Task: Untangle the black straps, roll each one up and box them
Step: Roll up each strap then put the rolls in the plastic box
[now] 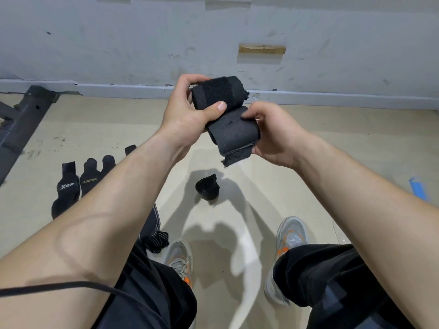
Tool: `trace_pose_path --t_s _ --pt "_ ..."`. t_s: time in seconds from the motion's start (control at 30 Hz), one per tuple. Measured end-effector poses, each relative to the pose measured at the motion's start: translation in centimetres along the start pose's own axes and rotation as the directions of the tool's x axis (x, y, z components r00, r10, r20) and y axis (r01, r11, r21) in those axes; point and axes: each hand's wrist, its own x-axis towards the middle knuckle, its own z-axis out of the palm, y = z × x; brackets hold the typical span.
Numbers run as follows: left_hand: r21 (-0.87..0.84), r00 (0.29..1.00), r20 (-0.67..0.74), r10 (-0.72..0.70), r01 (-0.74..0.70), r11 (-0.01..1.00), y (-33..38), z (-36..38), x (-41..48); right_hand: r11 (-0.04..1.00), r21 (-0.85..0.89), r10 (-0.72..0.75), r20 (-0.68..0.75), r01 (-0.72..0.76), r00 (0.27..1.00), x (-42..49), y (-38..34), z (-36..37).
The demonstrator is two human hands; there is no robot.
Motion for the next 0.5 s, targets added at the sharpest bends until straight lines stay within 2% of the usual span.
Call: trace_pose_path --t_s 0.07,0.2,0.37,0.5 --pt "-0.014 0.999 0.054 0.000 0.000 1.000 0.10 -0.04 -0.21 0.998 0.036 0.056 -0.008 -0.056 0.998 -0.07 -0.38 -0.23" --pt "-0.015 0.991 0.133 0.010 -0.008 1.000 0.09 0.03 -0.52 0.990 -0.021 0.137 -0.008 -0.137 0.991 -0.11 -0.83 -0.19" --pt "0.107 0.979 0.203 0.009 -0.031 0.994 0.04 0.37 -0.86 0.992 -0.121 0.033 -0.006 -0.033 0.999 -0.31 -0.65 0.52" --pt "0.081 0.969 0.231 -0.083 0.066 0.995 0.11 0.20 -0.69 0.991 -0.131 -0.020 -0.008 0.019 1.000 -0.12 -0.06 0.66"
